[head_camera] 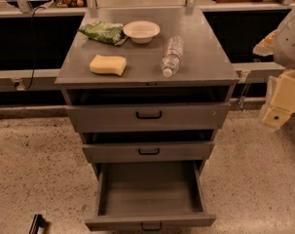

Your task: Place water bottle into bottom drawer

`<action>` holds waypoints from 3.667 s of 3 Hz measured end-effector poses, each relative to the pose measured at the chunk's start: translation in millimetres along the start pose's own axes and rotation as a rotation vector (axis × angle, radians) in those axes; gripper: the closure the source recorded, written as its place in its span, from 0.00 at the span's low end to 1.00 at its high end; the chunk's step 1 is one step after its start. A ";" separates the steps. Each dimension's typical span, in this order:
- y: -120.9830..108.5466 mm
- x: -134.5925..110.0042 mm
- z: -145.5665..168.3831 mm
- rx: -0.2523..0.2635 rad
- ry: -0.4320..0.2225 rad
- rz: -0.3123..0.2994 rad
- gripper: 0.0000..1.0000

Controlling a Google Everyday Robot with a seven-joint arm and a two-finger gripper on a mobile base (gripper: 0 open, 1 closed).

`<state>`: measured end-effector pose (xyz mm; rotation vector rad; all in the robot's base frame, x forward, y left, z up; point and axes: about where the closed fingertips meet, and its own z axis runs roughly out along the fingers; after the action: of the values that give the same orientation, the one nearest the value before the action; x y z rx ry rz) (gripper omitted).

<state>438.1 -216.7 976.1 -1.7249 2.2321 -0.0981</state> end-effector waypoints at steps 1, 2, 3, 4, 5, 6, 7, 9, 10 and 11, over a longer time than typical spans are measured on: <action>0.0 0.0 0.0 0.000 0.000 0.000 0.00; -8.7 -8.6 9.1 -0.013 0.023 -0.076 0.00; -33.7 -36.0 46.1 -0.076 0.041 -0.268 0.00; -44.3 -69.5 80.3 -0.100 -0.061 -0.478 0.00; -40.7 -80.1 82.5 -0.097 -0.129 -0.579 0.00; -45.2 -89.5 91.7 -0.106 -0.076 -0.638 0.00; -72.6 -106.6 103.5 -0.098 0.020 -0.800 0.00; -114.1 -155.1 121.1 -0.089 0.129 -1.238 0.00; -138.2 -168.6 138.5 -0.099 0.164 -1.409 0.00; -153.5 -163.2 139.2 -0.025 0.213 -1.506 0.00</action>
Offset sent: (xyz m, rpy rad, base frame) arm 0.0282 0.0136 -0.0156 -0.0987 0.0444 0.1634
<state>657.5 -83.3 915.6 -3.0245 0.5295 -0.5700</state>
